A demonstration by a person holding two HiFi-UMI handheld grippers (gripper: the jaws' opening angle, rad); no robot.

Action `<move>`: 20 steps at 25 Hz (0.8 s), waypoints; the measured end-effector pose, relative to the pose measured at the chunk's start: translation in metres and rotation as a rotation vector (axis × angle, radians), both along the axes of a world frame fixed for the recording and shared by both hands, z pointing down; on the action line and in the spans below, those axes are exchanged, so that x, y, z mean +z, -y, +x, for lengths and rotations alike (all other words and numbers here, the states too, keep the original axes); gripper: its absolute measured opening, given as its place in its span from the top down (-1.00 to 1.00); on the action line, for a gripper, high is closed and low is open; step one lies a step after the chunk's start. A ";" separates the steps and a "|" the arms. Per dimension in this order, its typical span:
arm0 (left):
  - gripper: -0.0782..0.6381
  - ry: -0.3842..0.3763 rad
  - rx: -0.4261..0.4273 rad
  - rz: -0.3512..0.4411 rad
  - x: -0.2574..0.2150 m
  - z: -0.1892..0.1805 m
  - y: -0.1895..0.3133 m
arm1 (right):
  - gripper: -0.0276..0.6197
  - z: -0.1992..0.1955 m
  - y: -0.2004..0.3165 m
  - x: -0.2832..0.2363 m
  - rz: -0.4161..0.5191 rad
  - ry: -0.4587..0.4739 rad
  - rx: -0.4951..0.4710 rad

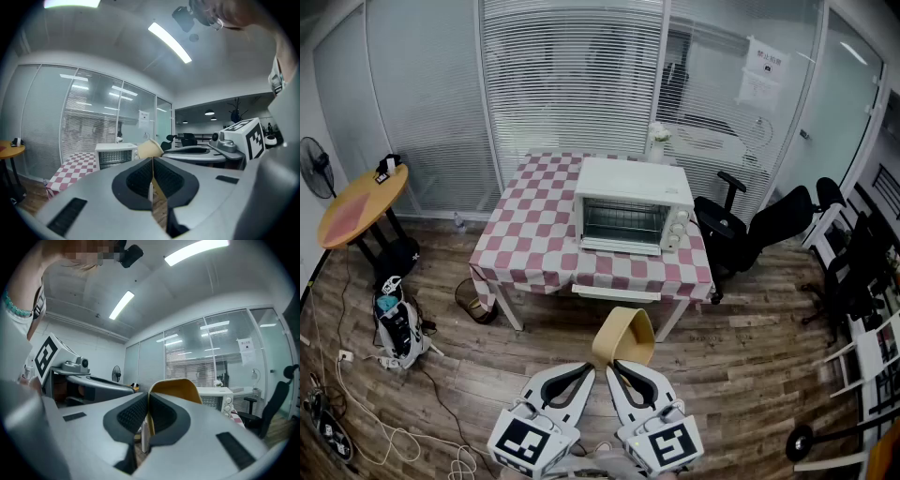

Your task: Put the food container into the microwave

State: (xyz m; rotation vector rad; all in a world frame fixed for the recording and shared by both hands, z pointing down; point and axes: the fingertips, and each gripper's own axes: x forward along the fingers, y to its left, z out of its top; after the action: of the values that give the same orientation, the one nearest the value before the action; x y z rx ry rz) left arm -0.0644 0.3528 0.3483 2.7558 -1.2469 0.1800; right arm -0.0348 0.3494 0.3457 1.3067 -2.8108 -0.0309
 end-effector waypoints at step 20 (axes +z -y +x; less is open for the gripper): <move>0.73 -0.006 -0.023 -0.028 0.018 0.038 0.002 | 0.90 0.046 0.011 0.017 -0.003 0.026 0.000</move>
State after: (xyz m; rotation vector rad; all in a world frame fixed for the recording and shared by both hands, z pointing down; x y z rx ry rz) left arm -0.0261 0.3508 0.3664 2.7154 -1.2640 0.1860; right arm 0.0114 0.3387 0.3628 1.3155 -2.8314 -0.0093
